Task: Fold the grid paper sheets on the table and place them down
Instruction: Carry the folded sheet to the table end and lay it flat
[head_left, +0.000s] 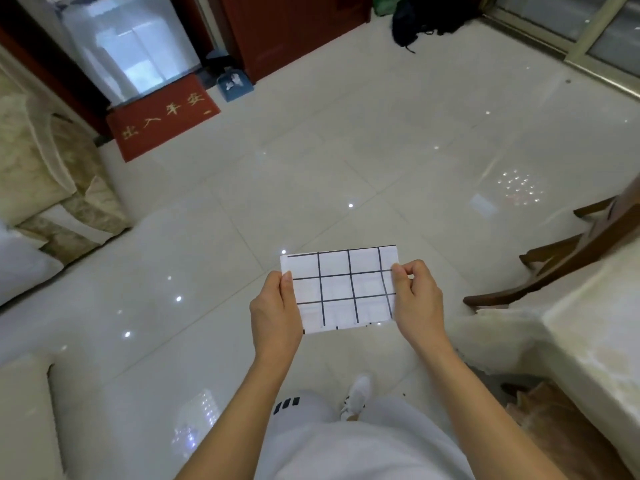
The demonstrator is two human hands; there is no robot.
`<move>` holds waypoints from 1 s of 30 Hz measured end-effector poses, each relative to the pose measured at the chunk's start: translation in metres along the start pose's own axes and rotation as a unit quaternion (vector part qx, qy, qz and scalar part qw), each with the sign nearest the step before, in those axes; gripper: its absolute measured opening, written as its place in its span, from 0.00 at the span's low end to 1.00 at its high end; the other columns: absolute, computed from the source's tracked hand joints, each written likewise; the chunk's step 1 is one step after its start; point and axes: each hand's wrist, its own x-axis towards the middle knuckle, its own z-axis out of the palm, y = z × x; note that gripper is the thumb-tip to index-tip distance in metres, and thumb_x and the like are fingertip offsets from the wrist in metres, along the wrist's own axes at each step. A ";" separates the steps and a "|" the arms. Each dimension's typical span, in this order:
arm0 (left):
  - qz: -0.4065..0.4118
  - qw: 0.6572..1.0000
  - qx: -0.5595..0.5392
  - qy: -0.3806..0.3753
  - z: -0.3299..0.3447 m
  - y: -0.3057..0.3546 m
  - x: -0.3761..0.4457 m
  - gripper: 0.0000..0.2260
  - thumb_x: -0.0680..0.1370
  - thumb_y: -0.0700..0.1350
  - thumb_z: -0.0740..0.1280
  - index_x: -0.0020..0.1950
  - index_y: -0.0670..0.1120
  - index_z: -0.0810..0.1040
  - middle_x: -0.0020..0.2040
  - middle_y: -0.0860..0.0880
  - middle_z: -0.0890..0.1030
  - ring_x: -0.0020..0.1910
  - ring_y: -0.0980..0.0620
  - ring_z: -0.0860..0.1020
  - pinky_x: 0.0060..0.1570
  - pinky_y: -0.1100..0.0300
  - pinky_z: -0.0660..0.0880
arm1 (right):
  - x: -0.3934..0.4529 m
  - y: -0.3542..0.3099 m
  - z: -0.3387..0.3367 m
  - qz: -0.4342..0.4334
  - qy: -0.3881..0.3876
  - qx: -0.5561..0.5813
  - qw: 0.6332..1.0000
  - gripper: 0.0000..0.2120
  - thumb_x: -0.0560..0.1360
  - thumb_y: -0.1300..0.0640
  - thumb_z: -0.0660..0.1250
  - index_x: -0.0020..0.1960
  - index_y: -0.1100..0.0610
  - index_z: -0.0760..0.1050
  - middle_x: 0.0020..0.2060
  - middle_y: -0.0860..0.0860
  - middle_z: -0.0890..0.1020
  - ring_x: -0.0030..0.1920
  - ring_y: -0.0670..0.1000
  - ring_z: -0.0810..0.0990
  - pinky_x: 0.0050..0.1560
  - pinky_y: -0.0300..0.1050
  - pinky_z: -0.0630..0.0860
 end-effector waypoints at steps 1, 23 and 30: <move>0.006 1.000 0.002 -0.006 0.007 0.006 0.006 0.17 0.85 0.50 0.55 0.37 0.45 0.66 0.29 0.52 0.67 0.27 0.56 0.63 0.29 0.59 0.62 | 0.008 0.001 -0.004 0.005 0.005 0.003 1.000 0.12 0.83 0.52 0.58 0.45 0.58 0.69 0.26 0.50 0.69 0.29 0.49 0.66 0.32 0.43 0.64; 0.103 0.981 -0.011 -0.161 0.149 0.122 0.239 0.17 0.85 0.50 0.55 0.40 0.42 0.69 0.29 0.50 0.69 0.27 0.54 0.64 0.26 0.63 0.62 | 0.227 -0.037 -0.023 0.083 0.166 -0.016 0.983 0.12 0.83 0.51 0.57 0.46 0.58 0.70 0.29 0.50 0.73 0.30 0.47 0.69 0.32 0.41 0.66; 0.119 0.972 -0.020 -0.202 0.183 0.155 0.331 0.17 0.85 0.50 0.55 0.40 0.42 0.70 0.30 0.47 0.71 0.28 0.54 0.65 0.26 0.63 0.63 | 0.307 -0.068 -0.010 0.093 0.206 -0.016 0.974 0.12 0.83 0.52 0.57 0.46 0.59 0.69 0.30 0.50 0.73 0.32 0.48 0.70 0.35 0.48 0.67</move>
